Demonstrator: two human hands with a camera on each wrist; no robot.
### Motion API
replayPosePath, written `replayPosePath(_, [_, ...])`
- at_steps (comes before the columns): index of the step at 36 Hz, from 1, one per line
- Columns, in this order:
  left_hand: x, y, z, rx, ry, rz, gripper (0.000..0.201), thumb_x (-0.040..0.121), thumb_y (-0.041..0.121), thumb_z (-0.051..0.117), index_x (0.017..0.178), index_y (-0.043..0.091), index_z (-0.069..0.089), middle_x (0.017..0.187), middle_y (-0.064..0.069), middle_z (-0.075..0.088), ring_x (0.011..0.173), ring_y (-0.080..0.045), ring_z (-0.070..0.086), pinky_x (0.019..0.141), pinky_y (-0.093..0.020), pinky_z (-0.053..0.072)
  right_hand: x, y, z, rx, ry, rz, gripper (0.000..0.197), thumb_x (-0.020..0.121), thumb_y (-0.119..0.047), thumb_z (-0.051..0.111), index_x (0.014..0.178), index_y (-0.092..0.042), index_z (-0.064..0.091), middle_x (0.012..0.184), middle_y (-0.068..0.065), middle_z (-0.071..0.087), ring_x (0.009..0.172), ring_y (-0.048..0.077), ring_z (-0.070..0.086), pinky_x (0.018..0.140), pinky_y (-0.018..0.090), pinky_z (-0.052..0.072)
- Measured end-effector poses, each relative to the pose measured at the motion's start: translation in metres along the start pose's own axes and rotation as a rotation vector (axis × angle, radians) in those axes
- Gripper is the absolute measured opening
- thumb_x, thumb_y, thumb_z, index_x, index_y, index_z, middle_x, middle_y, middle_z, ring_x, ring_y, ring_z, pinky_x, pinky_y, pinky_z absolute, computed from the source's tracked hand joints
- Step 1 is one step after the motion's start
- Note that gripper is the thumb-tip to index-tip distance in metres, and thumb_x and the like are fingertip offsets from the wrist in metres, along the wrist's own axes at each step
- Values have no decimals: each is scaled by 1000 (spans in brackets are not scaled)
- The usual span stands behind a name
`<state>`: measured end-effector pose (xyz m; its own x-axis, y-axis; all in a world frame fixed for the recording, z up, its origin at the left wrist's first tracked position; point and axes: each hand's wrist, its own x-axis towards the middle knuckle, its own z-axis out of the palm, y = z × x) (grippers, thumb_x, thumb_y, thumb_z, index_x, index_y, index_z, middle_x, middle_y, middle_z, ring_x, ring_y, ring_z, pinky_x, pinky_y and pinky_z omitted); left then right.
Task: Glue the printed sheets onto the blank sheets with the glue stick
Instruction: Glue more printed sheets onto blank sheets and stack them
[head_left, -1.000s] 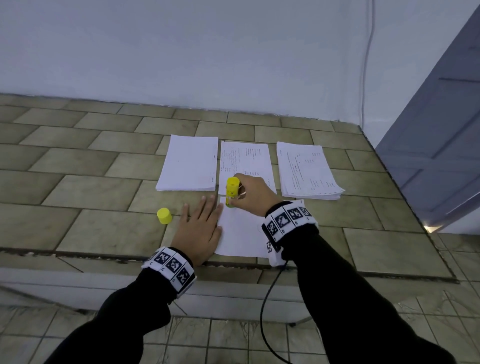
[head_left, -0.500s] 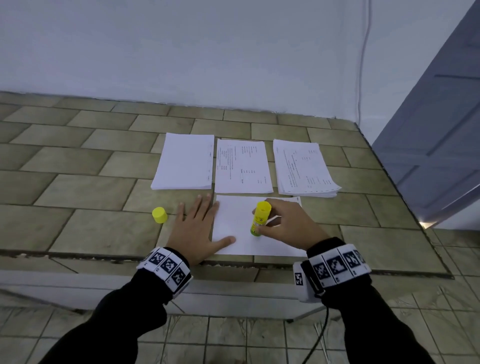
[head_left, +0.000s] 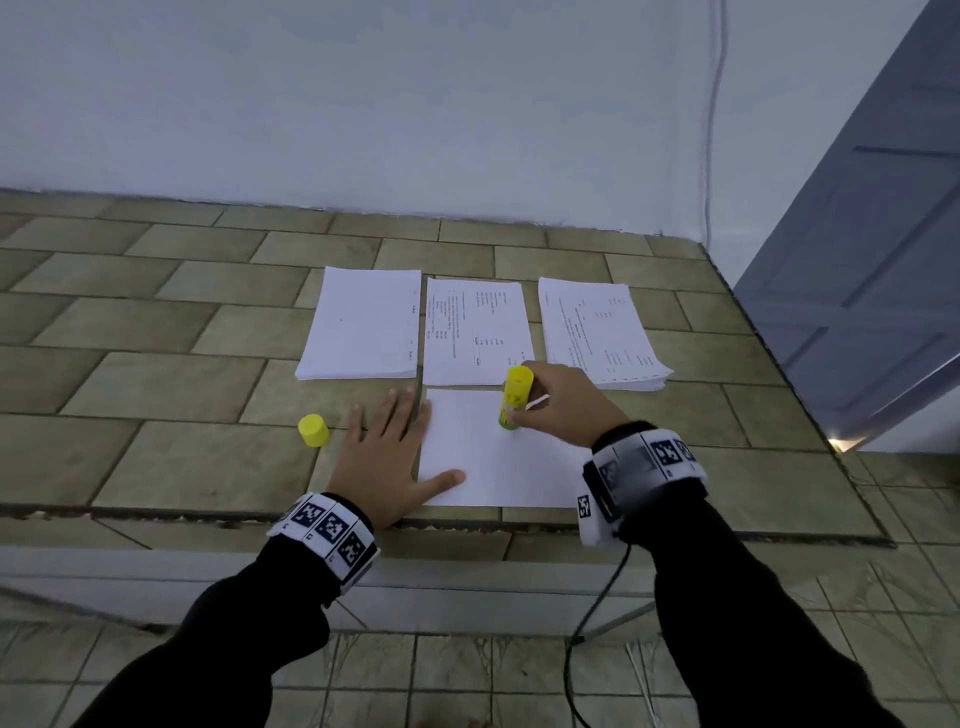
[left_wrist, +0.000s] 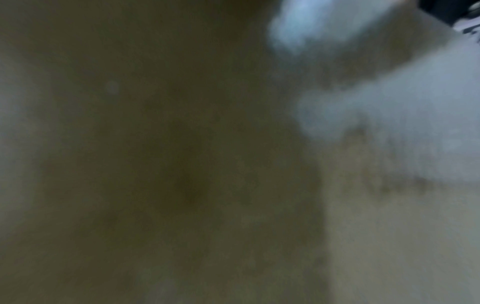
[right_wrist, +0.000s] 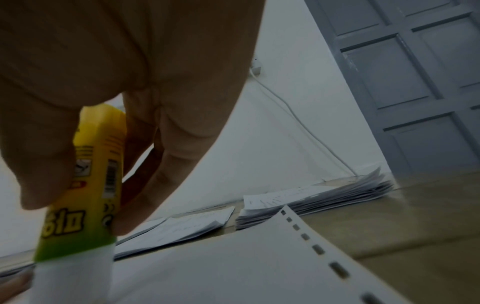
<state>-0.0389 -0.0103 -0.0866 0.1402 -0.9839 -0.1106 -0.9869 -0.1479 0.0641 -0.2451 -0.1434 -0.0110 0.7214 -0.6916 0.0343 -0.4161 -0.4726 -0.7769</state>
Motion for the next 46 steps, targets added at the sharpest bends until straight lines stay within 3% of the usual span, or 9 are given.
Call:
replayPosePath(3, [0,0,1,-30,17,1,120,59,94,-17,156,23,-8,164,-2,-10,151,-20,-10,119,-54,-5,12,2,-4,-16,52,60,9,78,-3,70,83,-1,63,88,6,72,86,22,68,78,23,54])
replayPosePath(10, [-1,-2,1,-56,18,10,118,60,95,-12,156,29,8,164,-1,-7,151,-19,-10,119,-54,-5,15,8,-10,-43,83,103,10,79,-7,70,83,-3,62,87,6,73,87,21,68,85,37,54])
replayPosePath(15, [-2,-3,0,-50,13,14,118,61,94,-17,157,29,6,164,-1,-8,150,-19,-12,119,-54,-5,-16,16,-22,36,44,85,10,77,-8,74,78,-9,64,87,2,73,86,19,70,83,40,57])
replayPosePath(21, [-2,-3,-1,-105,48,14,111,68,87,-22,157,28,12,164,-1,-2,151,-18,-8,120,-55,-2,-59,29,-39,5,45,138,20,78,-19,77,96,-23,70,93,-8,72,87,7,68,82,32,57])
replayPosePath(27, [-3,-1,-2,-84,40,18,118,62,95,-12,156,28,11,164,-1,-4,151,-18,-9,119,-54,-4,-80,32,-43,6,-13,127,25,73,-11,82,92,-23,71,87,-4,73,81,5,69,76,20,55])
replayPosePath(32, [-1,-1,0,-24,15,5,117,60,94,-13,156,30,3,164,0,-10,150,-17,-13,120,-53,-5,-72,33,-44,-23,2,113,24,73,-13,82,94,-20,71,89,-6,72,82,5,68,76,20,55])
replayPosePath(36, [0,-2,1,-52,27,12,119,60,95,-12,156,29,6,164,-1,-8,151,-19,-10,120,-54,-4,-54,33,-49,-79,19,129,24,75,-12,80,95,-18,70,89,-10,70,81,-1,64,70,9,47])
replayPosePath(42, [1,-2,3,-57,29,17,118,61,96,-11,157,29,7,164,-1,-6,151,-20,-8,119,-54,-5,-18,38,-58,-143,103,168,10,78,-12,73,87,-11,68,89,1,72,86,16,68,78,31,55])
replayPosePath(46, [0,-2,2,-42,16,11,120,58,95,-15,157,29,4,164,0,-8,151,-19,-11,119,-53,-7,-1,38,-58,-165,161,190,10,78,-13,71,82,-7,64,85,1,73,81,13,68,72,23,52])
